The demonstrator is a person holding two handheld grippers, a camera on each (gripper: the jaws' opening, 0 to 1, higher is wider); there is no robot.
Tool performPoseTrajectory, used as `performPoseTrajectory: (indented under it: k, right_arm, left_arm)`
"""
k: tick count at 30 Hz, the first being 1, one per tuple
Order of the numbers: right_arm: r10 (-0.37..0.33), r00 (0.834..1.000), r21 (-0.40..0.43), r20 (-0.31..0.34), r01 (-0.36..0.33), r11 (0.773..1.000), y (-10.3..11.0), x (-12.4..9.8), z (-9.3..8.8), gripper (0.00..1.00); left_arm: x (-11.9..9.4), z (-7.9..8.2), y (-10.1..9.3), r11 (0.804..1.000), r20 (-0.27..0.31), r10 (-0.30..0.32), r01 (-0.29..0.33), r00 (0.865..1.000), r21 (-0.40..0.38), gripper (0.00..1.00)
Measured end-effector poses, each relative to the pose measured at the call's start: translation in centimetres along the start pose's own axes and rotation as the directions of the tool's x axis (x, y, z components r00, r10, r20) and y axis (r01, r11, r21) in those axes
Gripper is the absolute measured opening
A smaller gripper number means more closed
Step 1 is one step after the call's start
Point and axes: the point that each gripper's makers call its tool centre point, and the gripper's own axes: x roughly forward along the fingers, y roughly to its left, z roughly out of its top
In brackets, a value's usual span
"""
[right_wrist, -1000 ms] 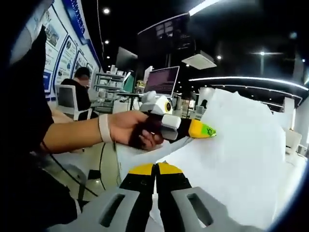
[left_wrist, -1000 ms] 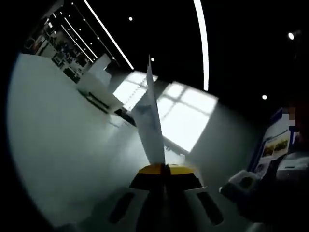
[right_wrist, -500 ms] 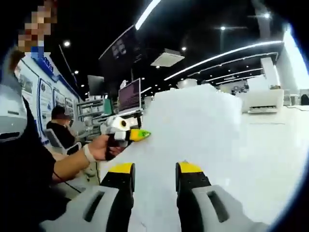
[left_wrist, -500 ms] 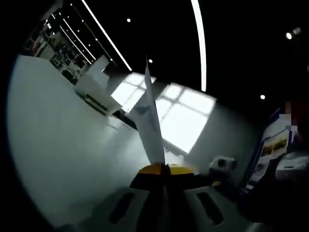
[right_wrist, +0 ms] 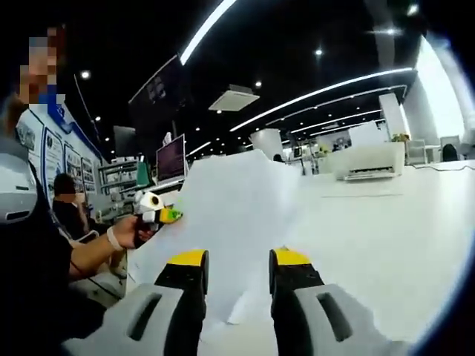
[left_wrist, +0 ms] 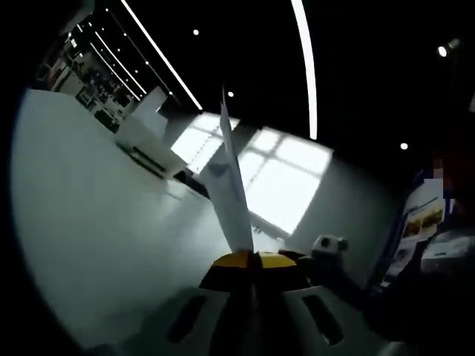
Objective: Organize the stack of printing papers by aligning and flattening the scattered papers on the table
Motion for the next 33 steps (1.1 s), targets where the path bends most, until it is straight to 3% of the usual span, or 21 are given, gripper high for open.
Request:
performPoseTrajectory:
  k: [4,10,14,30,33]
  right_arm:
    - [0.002,1.000,-0.001,-0.009,-0.002,1.000,-1.0,-0.4,-0.4,0.31]
    - [0.021,0.999,0.131,0.026,-0.024,0.991,-2.7,-0.6,-0.9,0.31]
    - [0.015,0.999,0.157,0.031,-0.019,0.987,-3.5,-0.7,-1.1,0.30]
    - [0.075,0.997,0.140,0.018,-0.076,0.987,-3.0,-0.1,-0.9,0.31]
    - [0.085,0.996,0.188,0.028,-0.089,0.978,-3.0,-0.1,-0.4,0.37]
  left_arm:
    - [0.0,0.0,-0.1,1.000,-0.002,-0.002,0.002,1.000,0.012,0.06]
    - [0.1,-0.1,-0.4,0.999,-0.012,-0.011,0.011,1.000,0.032,0.06]
    - [0.2,0.0,-1.0,0.998,-0.015,-0.028,0.029,0.999,0.052,0.06]
    - [3.7,-0.1,-2.6,0.984,-0.062,-0.137,0.143,0.989,0.109,0.06]
    - [4.2,0.2,-3.2,0.980,-0.059,-0.172,0.177,0.983,0.093,0.06]
